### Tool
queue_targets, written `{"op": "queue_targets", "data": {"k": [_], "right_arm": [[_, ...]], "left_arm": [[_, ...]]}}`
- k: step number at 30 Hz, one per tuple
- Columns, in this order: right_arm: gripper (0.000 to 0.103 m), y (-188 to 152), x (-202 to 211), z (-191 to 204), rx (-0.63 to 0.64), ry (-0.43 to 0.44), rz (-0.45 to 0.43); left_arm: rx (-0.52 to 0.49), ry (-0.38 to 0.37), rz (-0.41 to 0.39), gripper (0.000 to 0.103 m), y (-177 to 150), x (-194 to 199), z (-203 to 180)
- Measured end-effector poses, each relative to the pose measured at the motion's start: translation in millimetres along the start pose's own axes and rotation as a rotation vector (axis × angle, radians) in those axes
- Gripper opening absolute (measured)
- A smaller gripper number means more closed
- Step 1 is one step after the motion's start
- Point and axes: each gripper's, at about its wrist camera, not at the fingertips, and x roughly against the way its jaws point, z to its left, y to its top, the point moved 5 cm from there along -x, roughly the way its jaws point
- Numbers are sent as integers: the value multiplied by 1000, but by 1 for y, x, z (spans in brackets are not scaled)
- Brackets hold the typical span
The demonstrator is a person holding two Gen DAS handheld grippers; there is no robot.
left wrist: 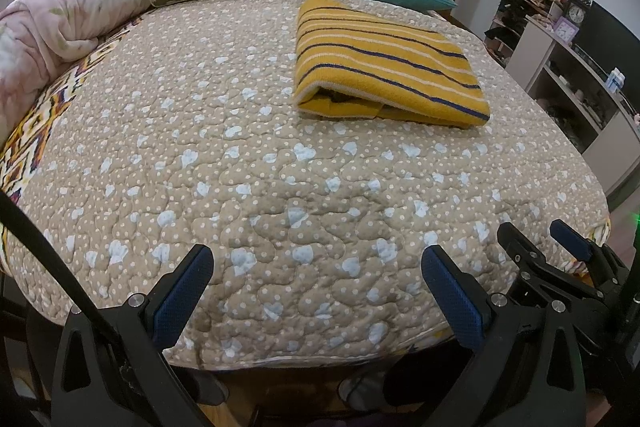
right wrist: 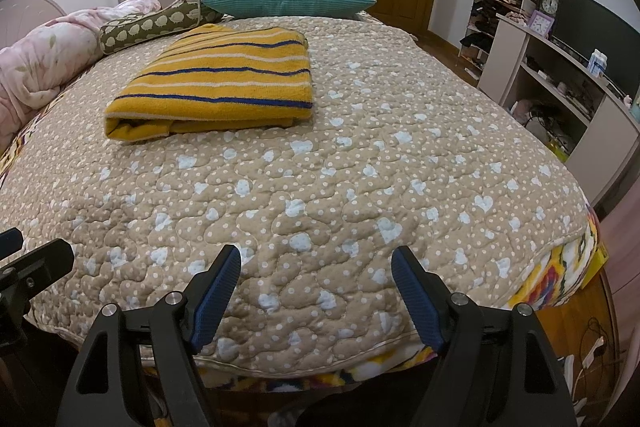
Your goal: Fold small clothes
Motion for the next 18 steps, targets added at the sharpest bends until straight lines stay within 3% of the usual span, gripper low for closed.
{"op": "queue_targets", "data": {"k": [18], "right_arm": [[82, 0, -2, 1, 4, 6, 4]], "left_arm": [[3, 0, 7, 103, -2, -3, 2]]}}
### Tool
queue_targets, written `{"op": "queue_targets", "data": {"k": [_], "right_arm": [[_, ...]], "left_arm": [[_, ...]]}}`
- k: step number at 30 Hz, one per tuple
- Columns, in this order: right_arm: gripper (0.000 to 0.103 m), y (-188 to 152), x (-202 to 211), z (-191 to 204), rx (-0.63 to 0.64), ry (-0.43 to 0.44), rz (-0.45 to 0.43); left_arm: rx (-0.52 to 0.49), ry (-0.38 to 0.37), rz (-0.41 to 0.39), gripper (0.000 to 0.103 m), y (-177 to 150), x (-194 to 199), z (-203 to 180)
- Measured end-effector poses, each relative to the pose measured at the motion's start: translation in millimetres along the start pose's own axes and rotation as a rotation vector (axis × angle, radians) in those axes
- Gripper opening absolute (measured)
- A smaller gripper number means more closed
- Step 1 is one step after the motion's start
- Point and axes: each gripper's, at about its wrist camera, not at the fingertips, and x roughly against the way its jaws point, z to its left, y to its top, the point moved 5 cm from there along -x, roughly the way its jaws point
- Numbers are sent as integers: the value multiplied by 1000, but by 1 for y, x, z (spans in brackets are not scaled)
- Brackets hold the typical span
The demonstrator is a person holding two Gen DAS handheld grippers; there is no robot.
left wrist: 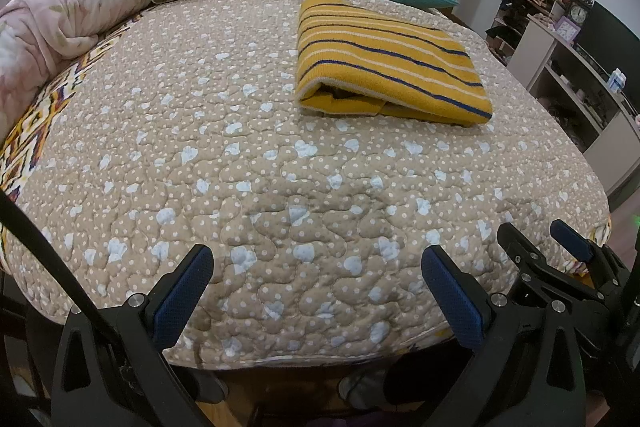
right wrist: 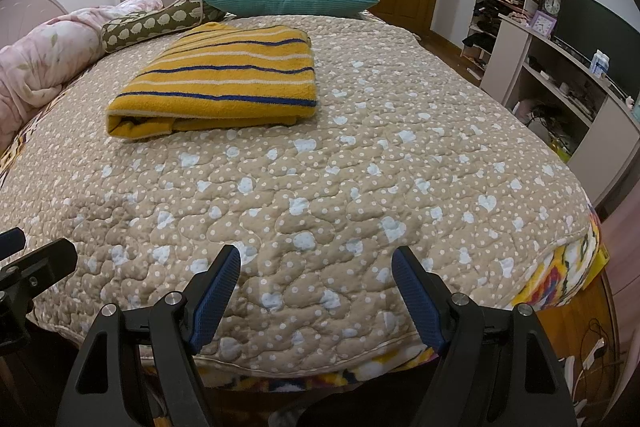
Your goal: Fold small clothes
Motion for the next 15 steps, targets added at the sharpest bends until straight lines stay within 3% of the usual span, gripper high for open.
{"op": "queue_targets", "data": {"k": [15], "right_arm": [[83, 0, -1, 2, 1, 1, -1]], "left_arm": [[1, 1, 5, 103, 0, -2, 1]]}}
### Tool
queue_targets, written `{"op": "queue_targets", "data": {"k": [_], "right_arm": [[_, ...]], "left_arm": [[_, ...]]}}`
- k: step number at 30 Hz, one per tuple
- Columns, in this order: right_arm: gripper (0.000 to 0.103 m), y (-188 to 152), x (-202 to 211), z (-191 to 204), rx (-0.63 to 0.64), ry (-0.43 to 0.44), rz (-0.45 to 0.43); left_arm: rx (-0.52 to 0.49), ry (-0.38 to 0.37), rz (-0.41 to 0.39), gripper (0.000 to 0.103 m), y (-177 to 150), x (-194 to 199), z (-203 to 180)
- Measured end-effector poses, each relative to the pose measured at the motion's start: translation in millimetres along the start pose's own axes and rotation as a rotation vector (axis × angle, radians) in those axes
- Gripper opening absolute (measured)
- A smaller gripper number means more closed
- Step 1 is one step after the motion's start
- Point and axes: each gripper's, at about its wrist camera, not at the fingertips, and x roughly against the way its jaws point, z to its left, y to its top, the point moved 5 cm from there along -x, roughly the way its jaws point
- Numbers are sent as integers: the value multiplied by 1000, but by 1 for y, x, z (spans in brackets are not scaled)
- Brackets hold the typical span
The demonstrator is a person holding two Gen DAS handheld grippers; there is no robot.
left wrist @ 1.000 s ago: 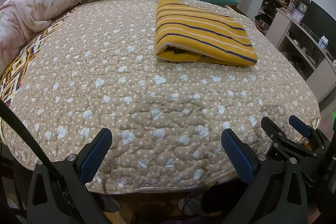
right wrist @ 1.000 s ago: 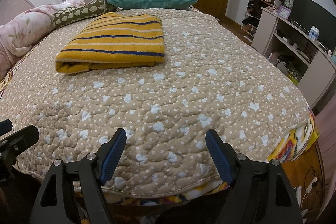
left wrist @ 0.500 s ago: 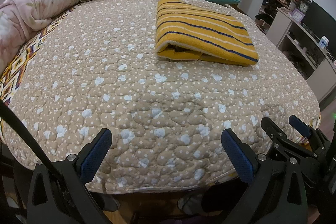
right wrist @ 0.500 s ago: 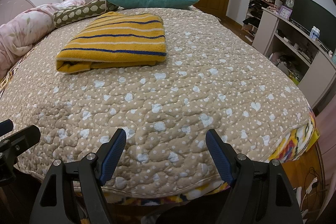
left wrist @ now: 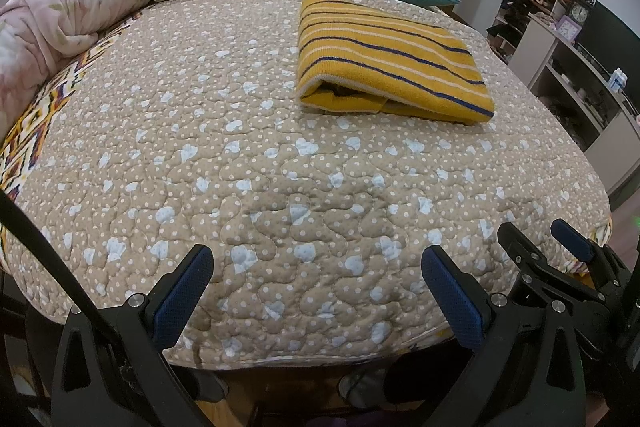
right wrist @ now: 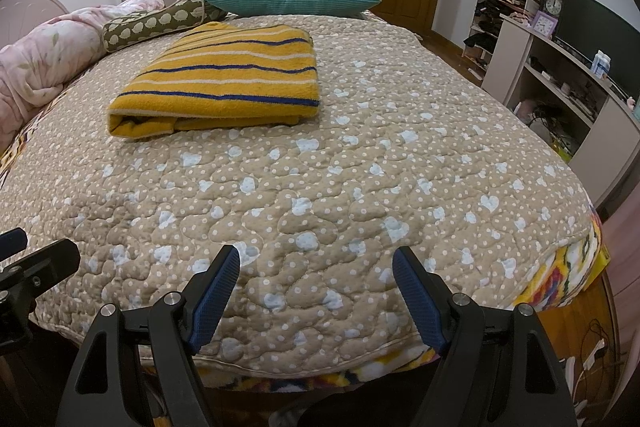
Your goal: Fold small clothes
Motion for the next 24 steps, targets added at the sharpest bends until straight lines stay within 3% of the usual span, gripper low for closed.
{"op": "queue_targets", "data": {"k": [24], "right_arm": [[86, 1, 1, 2, 12, 9, -5]], "left_arm": [[4, 0, 7, 103, -2, -3, 1]]}}
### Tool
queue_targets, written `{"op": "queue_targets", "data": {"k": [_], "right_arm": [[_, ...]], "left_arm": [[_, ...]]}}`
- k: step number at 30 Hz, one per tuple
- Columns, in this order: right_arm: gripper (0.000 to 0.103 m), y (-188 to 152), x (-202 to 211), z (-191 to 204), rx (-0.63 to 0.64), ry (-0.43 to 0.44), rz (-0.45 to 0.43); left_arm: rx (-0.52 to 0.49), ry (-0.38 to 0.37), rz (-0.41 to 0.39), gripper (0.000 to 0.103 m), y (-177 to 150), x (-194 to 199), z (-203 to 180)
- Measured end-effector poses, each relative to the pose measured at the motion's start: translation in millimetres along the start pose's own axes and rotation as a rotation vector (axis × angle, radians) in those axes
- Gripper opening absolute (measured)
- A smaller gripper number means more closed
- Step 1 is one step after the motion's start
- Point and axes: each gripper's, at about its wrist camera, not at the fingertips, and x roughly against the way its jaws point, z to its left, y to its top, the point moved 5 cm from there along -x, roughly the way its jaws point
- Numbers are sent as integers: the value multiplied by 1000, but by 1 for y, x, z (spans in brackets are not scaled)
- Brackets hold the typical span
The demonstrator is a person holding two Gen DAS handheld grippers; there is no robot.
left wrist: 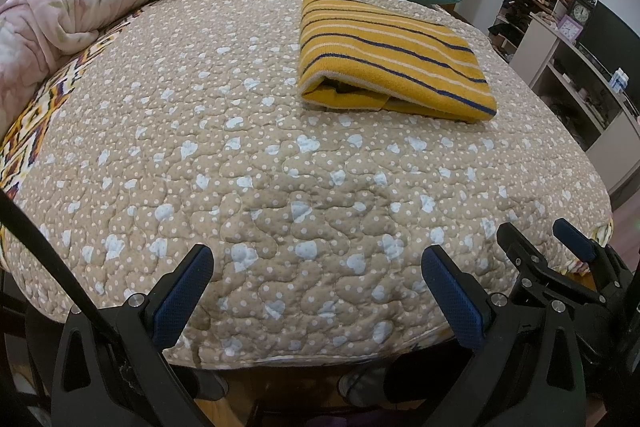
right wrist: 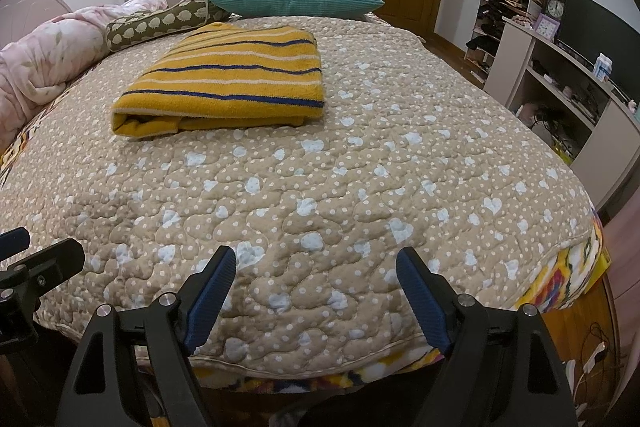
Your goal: Fold small clothes
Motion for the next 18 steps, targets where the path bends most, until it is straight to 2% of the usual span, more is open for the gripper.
{"op": "queue_targets", "data": {"k": [18], "right_arm": [[87, -2, -3, 1, 2, 3, 3]], "left_arm": [[-5, -1, -2, 103, 1, 1, -1]]}}
